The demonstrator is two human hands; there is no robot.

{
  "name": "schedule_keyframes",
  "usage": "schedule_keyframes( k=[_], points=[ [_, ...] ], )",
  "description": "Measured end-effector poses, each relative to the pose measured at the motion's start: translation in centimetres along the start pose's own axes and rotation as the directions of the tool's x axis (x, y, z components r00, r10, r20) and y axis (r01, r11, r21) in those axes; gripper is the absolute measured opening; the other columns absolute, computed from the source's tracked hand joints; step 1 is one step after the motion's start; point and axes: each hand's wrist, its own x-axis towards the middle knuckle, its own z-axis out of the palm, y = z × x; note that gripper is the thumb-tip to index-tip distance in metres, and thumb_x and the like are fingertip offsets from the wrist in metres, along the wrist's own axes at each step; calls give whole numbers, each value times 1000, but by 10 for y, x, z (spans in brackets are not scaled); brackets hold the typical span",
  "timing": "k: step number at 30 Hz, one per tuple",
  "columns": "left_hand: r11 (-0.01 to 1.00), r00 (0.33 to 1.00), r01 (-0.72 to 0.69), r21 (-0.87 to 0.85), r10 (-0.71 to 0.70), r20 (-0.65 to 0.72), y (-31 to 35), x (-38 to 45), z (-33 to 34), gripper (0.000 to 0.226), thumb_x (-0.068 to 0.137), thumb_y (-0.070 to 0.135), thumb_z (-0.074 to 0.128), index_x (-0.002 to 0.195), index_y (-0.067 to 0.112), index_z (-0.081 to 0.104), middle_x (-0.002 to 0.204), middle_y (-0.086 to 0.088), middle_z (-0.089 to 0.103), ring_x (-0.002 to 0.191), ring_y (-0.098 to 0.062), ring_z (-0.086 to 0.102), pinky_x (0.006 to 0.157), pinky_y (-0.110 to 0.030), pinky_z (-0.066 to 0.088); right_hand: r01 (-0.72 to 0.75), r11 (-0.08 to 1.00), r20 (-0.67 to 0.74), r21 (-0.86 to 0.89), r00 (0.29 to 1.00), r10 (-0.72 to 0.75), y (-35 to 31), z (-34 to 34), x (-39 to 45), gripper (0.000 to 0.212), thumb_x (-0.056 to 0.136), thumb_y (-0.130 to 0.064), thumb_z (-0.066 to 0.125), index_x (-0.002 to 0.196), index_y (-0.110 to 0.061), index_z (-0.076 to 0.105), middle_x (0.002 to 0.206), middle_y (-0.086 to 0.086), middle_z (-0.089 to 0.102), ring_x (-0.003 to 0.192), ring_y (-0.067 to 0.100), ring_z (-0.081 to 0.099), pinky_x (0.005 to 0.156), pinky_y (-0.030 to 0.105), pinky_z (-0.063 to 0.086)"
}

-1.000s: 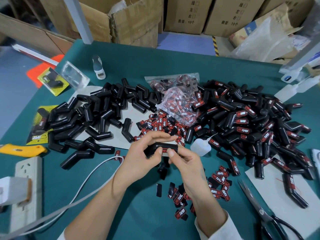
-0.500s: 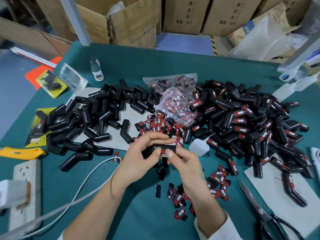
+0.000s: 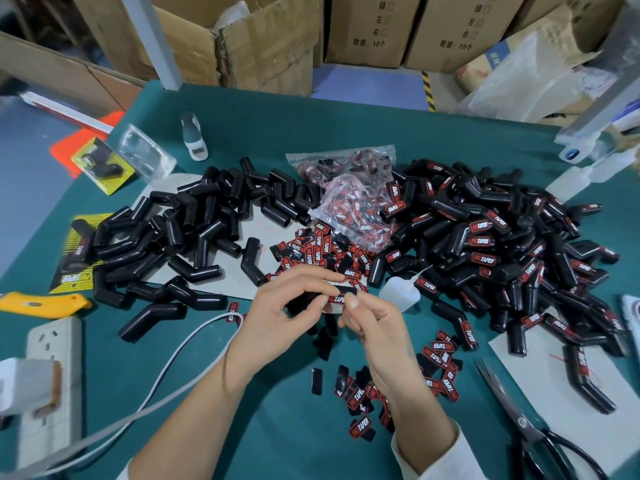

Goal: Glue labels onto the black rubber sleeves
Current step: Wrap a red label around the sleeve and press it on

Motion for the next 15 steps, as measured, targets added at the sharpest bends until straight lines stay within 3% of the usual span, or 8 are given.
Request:
schedule_keyframes(
  k=[2,5,9,13,15],
  points=[
    [999,1000,-27,27,27,-3,-2,0,1,20,99,6,64,111,18,77,125,7,72,117,-20,68,103,-31,50,-5,1000,-11,1,1000,5,3,-1,0,43,99,-49,54,59,-34,52,64,14,26,68,33,32,73,20,44],
    [997,999,-46,66,47,-7,-4,-1,0,22,100,6,63,113,17,78,125,7,72,117,-20,69,103,-31,51,-30,999,-6,21,1000,30,8,-2,2,45,99,-50,51,60,-28,43,62,-3,35,68,17,43,79,31,42],
    [993,998,-65,95,67,-17,-8,-2,1,20,101,5,62,112,12,77,124,6,72,117,-21,69,103,-30,50,-65,997,28,44,998,63,9,-3,0,44,97,-53,46,59,-30,48,64,-7,41,75,19,50,78,23,43],
    [993,997,-68,96,70,-14,-9,-3,3,16,98,5,67,109,14,72,122,4,73,114,-22,70,101,-34,53,-91,993,70,77,994,86,6,0,-2,45,102,-44,45,60,-29,49,66,-5,44,76,22,51,85,37,40],
    [994,998,-67,86,68,-11,-9,-4,3,16,97,5,68,108,15,72,122,4,73,113,-23,71,99,-36,54,-108,991,87,82,991,101,5,-1,-3,45,103,-40,43,61,-28,50,66,-5,45,77,22,51,85,34,41]
  ],
)
